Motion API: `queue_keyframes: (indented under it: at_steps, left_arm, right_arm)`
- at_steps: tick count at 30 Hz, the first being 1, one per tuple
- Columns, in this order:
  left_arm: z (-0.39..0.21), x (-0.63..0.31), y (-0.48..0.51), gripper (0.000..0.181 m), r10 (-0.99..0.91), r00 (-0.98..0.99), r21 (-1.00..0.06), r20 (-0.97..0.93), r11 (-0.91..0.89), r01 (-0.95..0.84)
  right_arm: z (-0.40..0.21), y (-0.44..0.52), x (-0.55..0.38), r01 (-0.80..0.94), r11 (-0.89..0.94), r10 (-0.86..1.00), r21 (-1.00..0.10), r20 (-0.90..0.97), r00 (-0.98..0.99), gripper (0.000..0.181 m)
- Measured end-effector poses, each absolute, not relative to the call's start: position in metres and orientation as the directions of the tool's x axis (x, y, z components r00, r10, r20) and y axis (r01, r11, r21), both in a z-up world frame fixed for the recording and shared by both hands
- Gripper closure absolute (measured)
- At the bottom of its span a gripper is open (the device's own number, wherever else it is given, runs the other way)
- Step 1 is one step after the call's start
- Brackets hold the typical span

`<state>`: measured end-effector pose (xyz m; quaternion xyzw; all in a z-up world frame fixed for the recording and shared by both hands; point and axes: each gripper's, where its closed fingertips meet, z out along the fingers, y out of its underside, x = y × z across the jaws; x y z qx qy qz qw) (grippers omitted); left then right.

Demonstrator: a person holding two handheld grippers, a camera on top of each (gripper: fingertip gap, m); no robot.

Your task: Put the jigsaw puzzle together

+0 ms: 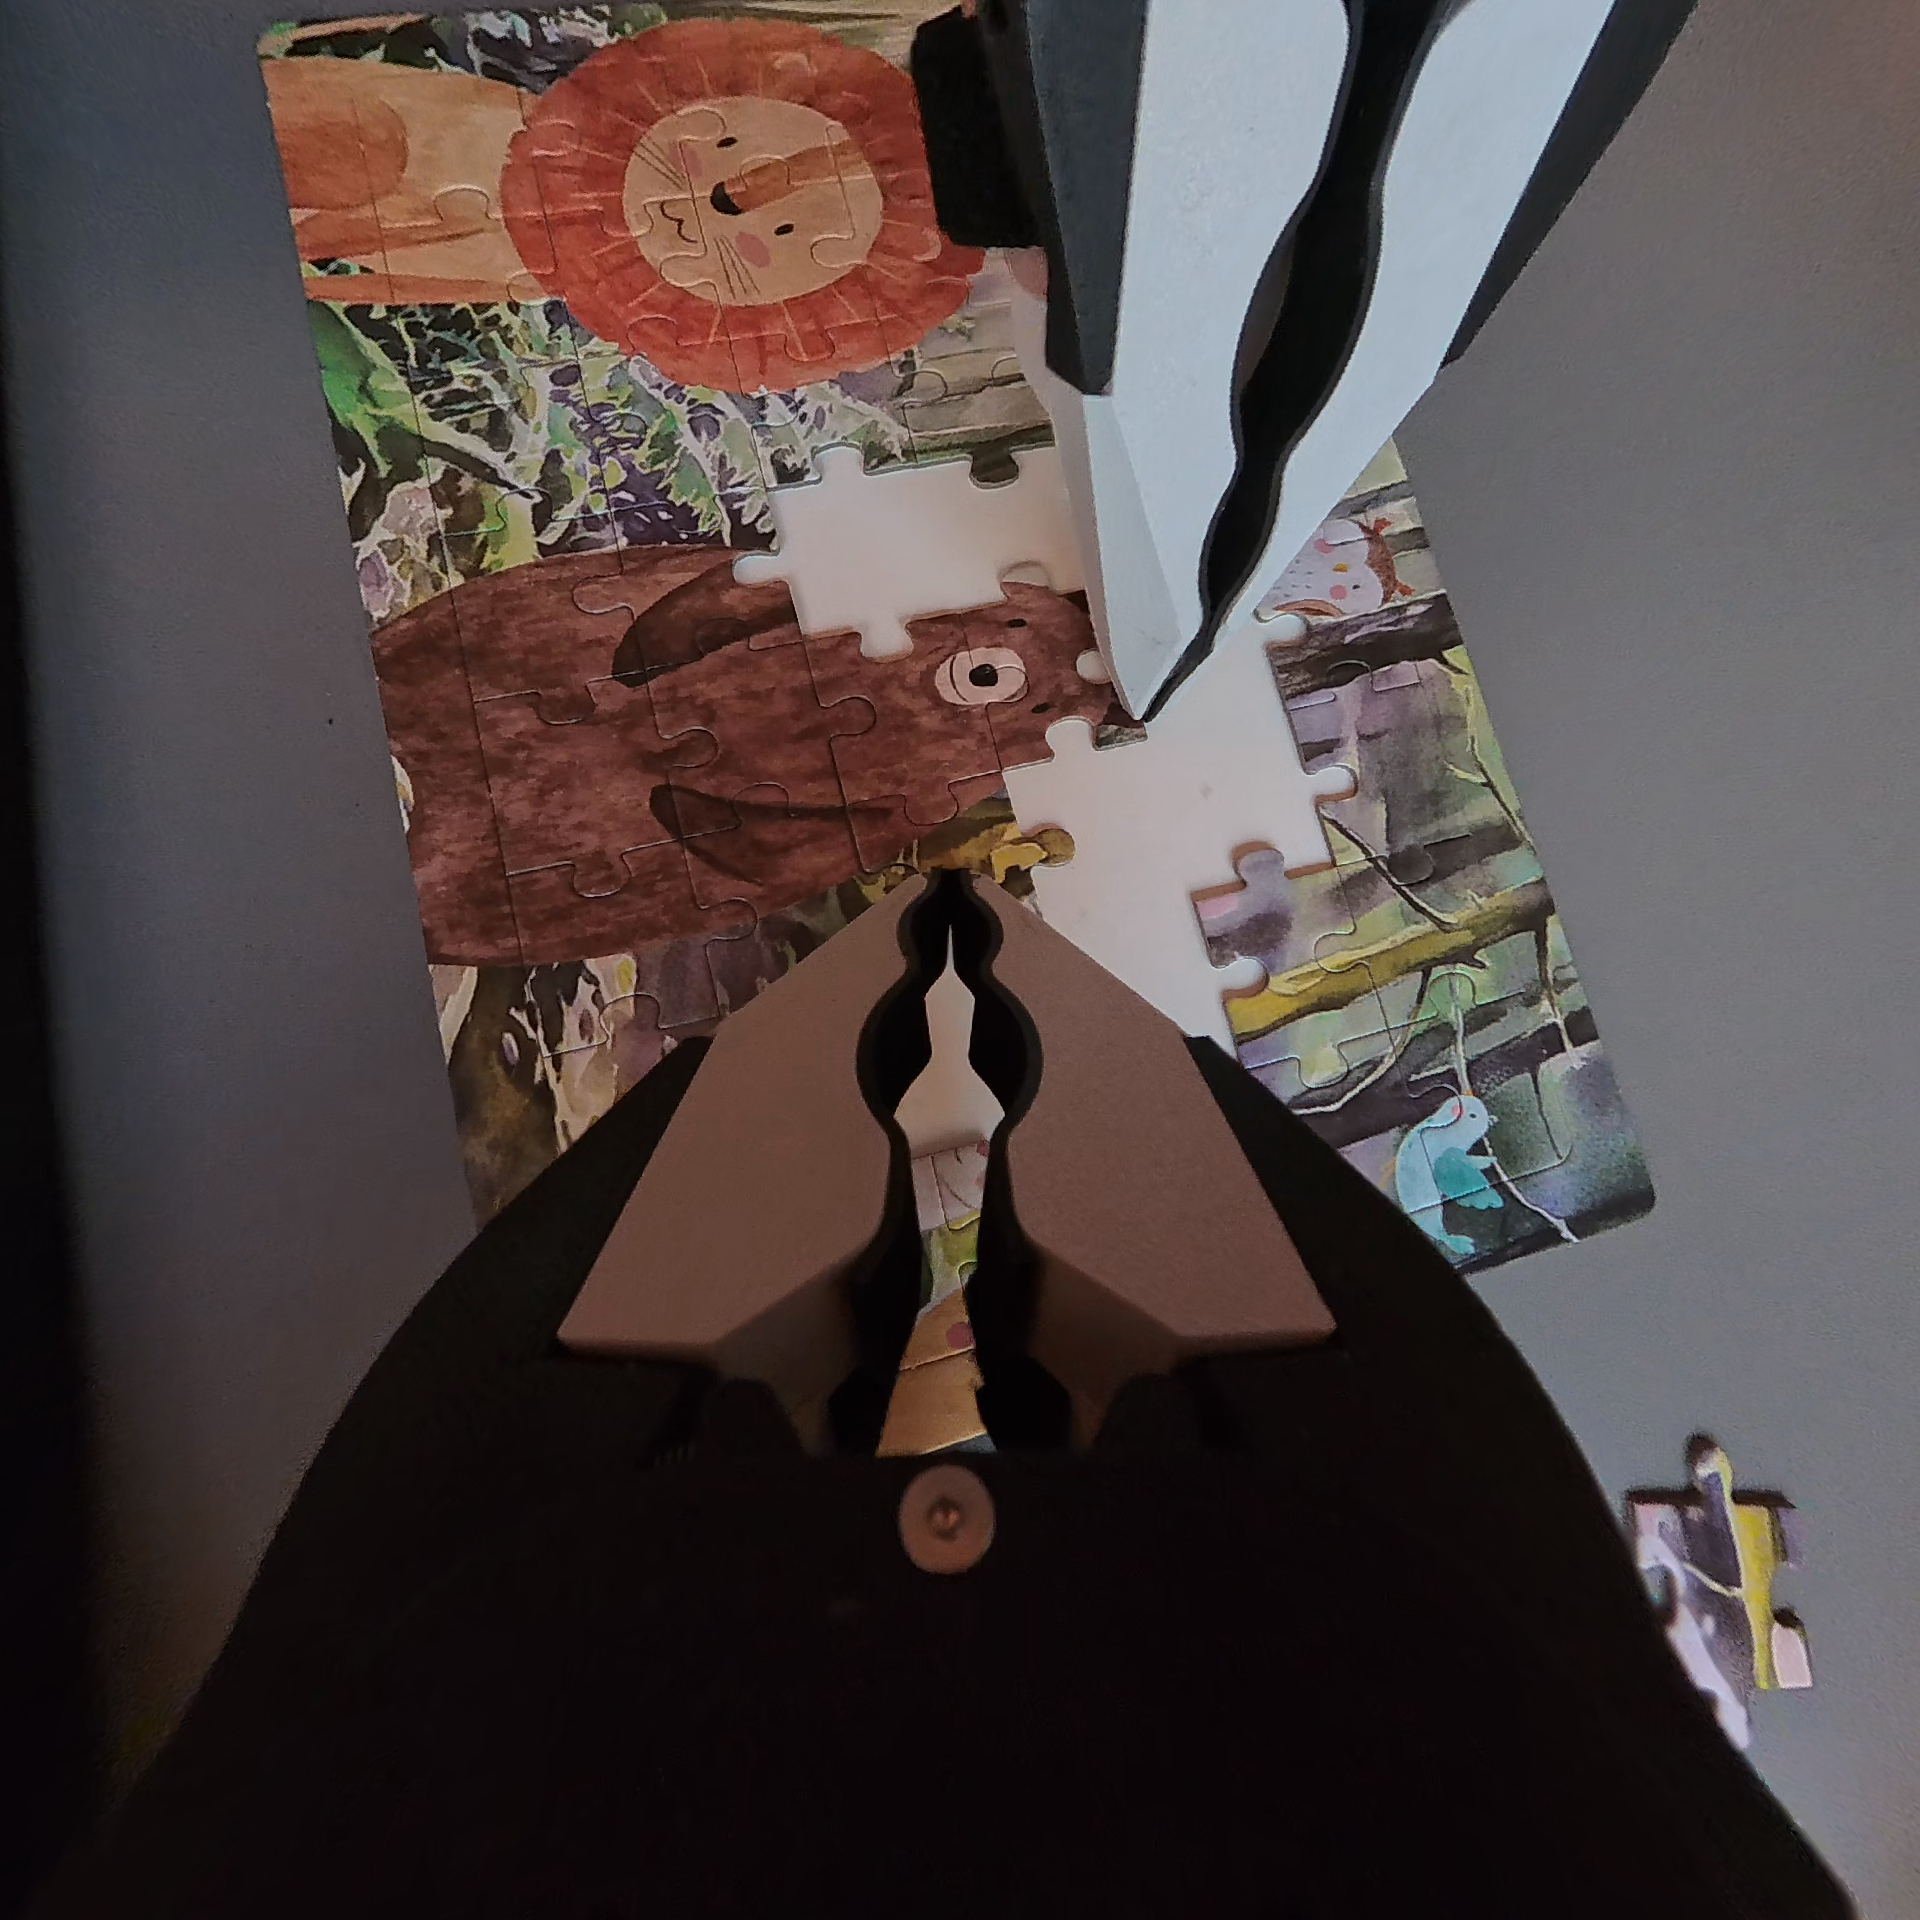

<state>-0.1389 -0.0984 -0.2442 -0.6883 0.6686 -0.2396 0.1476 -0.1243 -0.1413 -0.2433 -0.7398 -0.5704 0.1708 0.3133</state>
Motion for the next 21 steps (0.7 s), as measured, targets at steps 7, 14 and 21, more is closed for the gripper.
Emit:
queue_keyframes:
  at_steps: [7,14,21]
  left_arm:
    - [-0.244,-0.139,-0.098,0.181,-0.991,-0.007,-0.523,0.136,-0.066,-0.85]
    - [-0.244,-0.139,-0.098,0.181,-0.99,-0.008,-0.525,0.143,-0.069,-0.849]
    - [-0.244,-0.139,-0.098,0.181,-0.99,-0.009,-0.524,0.141,-0.067,-0.849]
  right_arm:
    - [-0.241,-0.141,-0.126,0.682,-0.175,0.948,-0.71,0.065,0.311,0.181]
    - [-0.234,-0.15,-0.137,0.64,-0.205,0.963,-0.741,-0.037,0.266,0.181]
    - [-0.241,-0.155,-0.137,0.661,-0.227,0.963,-0.715,-0.065,0.261,0.181]
